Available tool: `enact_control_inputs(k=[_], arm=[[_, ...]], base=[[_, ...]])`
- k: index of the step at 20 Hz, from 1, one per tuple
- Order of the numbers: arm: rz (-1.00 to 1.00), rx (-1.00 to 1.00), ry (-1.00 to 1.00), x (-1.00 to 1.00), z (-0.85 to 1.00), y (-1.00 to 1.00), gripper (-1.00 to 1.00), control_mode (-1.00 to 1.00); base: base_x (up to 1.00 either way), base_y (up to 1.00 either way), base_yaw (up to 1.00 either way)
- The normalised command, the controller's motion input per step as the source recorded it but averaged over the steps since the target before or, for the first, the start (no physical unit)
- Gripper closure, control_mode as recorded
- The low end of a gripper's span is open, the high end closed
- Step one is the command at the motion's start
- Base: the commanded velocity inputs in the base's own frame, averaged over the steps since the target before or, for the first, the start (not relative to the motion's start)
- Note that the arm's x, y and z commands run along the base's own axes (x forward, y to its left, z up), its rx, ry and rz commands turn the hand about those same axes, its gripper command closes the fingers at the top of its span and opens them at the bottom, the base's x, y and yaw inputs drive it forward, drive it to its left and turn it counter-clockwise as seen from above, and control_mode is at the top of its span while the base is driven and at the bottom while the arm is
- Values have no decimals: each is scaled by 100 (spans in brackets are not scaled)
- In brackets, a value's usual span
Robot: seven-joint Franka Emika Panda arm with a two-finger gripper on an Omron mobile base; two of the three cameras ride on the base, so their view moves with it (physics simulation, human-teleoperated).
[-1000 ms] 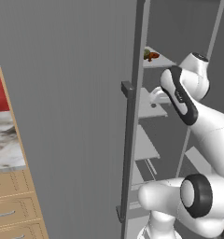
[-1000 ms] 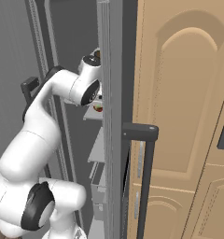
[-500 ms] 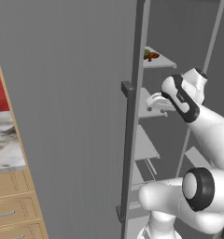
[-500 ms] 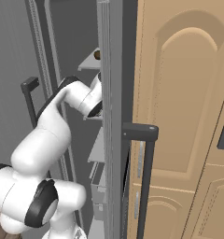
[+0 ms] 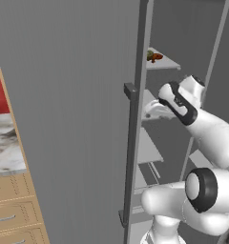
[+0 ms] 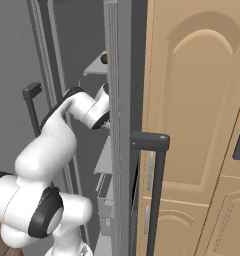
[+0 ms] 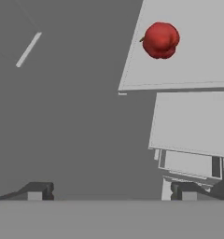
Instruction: Take the bell pepper and kiwi from the second highest rack and move them to the highest rack where the chicken drumstick and kiwi are located, to maximize freezer space. Close the freezer door after rearranging.
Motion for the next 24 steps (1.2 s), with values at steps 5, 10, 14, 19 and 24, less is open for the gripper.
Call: enact_control_inputs(k=[5, 10, 14, 19, 24], arm=[[0, 5, 0, 52, -19, 5, -100, -100], [1, 11, 0, 63, -4, 0, -100, -100], [3, 2, 0, 44, -1, 0, -100, -100], [0, 0, 1, 37, -1, 0, -100, -100], [0, 0, 4, 11, 0, 0, -100, -100]], base=[[0, 0, 0], [0, 0, 0], [0, 0, 0], [0, 0, 0], [0, 0, 0]])
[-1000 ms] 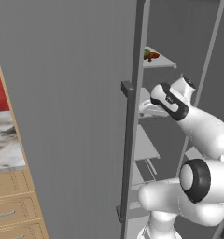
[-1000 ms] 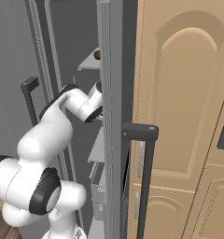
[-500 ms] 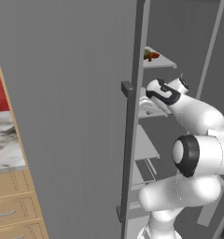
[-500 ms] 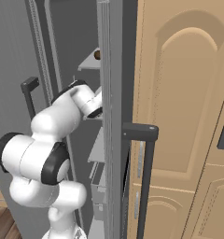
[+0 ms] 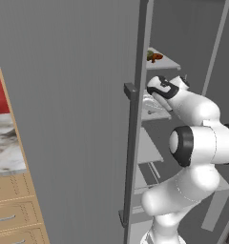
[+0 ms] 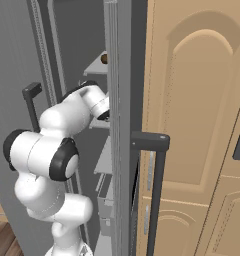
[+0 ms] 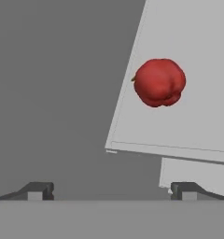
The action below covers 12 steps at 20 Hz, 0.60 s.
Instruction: Take the bell pepper and kiwi from the second highest rack and move them to the highest rack where the chicken drumstick and kiwi are located, to maximize freezer space. Close the freezer door after rearranging.
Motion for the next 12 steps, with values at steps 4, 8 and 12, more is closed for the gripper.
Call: enact_control_inputs(k=[4, 8, 12], arm=[[0, 0, 0, 24, -14, 0, -100, -100], [0, 0, -5, 27, -21, 0, -100, -100], [0, 0, -10, 29, -24, 1, -100, -100]], base=[[0, 0, 0], [0, 0, 0], [0, 0, 0]])
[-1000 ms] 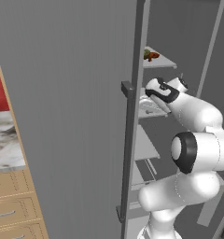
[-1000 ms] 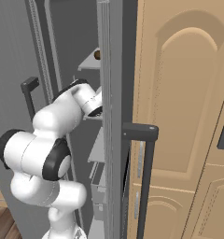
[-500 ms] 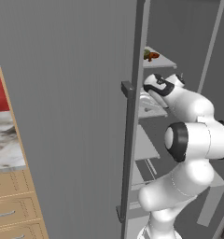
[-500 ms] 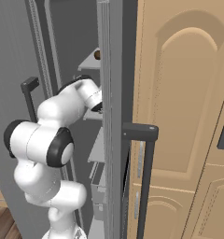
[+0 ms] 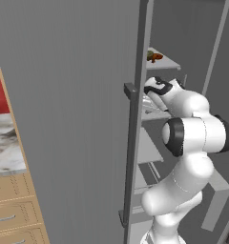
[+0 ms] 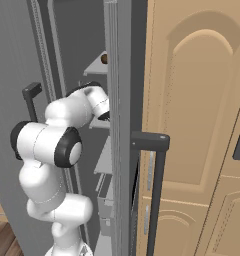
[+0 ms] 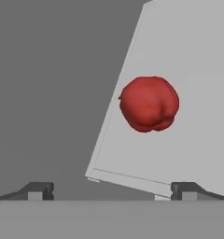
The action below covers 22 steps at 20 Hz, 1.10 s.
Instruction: Take the bell pepper and kiwi from the second highest rack and move them to the highest rack where the chicken drumstick and kiwi are located, to maximize freezer space. Close the freezer door after rearranging.
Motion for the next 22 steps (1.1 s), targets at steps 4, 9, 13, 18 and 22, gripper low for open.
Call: enact_control_inputs(k=[4, 9, 13, 18, 22], arm=[[1, 0, -8, 30, -10, 0, -100, -100], [3, 0, -2, 33, -2, 6, -100, -100], [2, 0, 0, 38, -14, 7, -100, -100], [0, 0, 1, 45, -21, 0, -100, -100], [0, 0, 1, 51, -21, 0, -100, -100]], base=[[0, 0, 0], [0, 0, 0], [0, 0, 0], [0, 0, 0], [0, 0, 0]])
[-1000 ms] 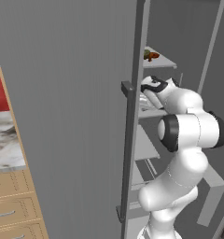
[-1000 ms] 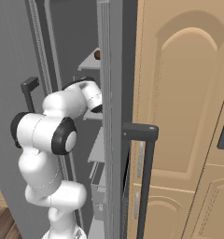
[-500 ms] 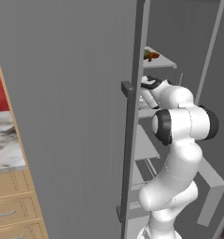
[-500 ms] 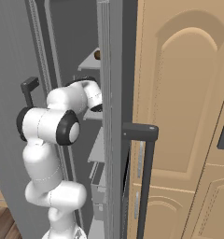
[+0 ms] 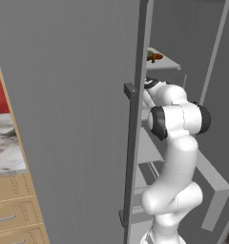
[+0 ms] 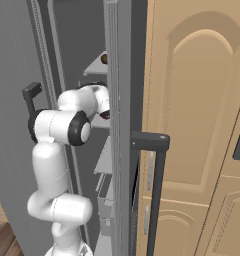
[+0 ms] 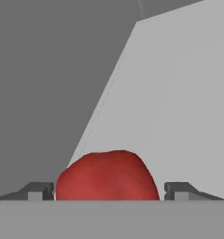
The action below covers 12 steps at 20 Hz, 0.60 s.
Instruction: Take the bell pepper and kiwi from the second highest rack and move them to the highest rack where the chicken drumstick and kiwi are located, to maximize freezer space. Close the freezer door after rearranging.
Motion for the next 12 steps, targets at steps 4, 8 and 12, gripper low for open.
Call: enact_control_inputs(k=[4, 8, 12], arm=[[0, 0, 0, 40, -20, 0, -100, -100], [1, 0, 4, 5, -35, 0, 100, -100], [3, 0, 6, -28, -40, 0, 100, -100]], base=[[0, 0, 0], [0, 0, 0], [0, 0, 0]])
